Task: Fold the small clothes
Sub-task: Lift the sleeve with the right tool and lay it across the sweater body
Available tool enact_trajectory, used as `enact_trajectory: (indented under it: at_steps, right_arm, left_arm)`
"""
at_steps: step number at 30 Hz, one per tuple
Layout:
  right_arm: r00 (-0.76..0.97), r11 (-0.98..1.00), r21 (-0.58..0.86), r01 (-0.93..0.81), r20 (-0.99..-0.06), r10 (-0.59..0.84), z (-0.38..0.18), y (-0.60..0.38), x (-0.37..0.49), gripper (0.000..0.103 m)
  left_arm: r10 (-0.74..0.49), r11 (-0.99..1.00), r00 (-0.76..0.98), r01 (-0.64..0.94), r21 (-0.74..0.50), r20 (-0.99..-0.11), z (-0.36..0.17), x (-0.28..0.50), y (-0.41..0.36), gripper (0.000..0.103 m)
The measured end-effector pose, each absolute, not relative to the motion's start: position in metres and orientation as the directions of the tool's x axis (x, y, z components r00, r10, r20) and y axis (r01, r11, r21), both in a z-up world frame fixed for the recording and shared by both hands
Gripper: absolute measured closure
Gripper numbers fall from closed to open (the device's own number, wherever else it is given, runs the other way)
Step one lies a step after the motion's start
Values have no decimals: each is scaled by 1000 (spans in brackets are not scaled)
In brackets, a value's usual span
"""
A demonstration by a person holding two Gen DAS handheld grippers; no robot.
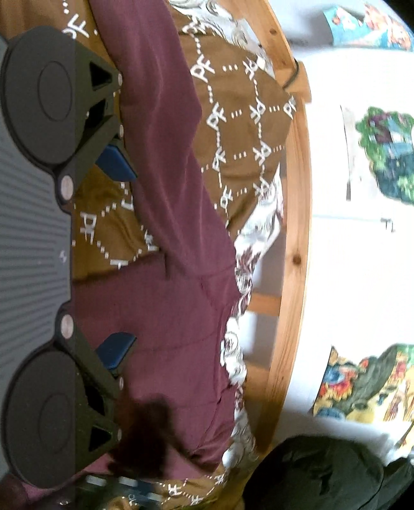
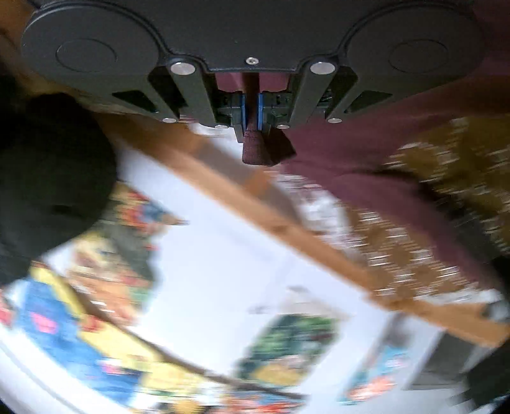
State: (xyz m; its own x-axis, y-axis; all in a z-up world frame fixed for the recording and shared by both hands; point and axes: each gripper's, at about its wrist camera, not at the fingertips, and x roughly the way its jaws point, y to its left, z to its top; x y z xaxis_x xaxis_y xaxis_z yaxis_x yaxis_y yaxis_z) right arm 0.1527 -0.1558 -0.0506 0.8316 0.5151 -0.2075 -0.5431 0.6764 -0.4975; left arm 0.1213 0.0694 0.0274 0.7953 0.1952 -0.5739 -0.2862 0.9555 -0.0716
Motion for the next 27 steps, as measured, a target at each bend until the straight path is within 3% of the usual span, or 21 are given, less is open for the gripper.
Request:
enact_trajectory:
  at_steps: [8, 12, 14, 16, 22, 27]
  right_arm:
    - [673, 497, -463, -734, -392, 628, -87, -125, 115, 96]
    - [626, 473, -415, -777, -438, 645, -86, -132, 111, 73]
    - [607, 471, -385, -794, -447, 657, -81, -140, 109, 48]
    - [583, 476, -337, -812, -456, 672, -75, -151, 107, 34]
    - [655, 608, -263, -749, -427, 623, -60, -191, 130, 20]
    - [838, 840, -207, -502, -354, 414, -61, -230, 190, 22]
  left_arm:
    - [210, 950, 769, -306, -59, -604, 18, 118, 75, 1]
    - [198, 955, 762, -291, -52, -616, 13, 119, 67, 1]
    - [190, 958, 762, -282, -54, -619, 12, 120, 64, 1]
    - [183, 961, 760, -273, -52, -624, 10, 123, 59, 1]
    - [151, 974, 741, -224, -30, -654, -4, 133, 37, 1]
    - [144, 977, 673, -212, -2, -725, -27, 146, 10, 1]
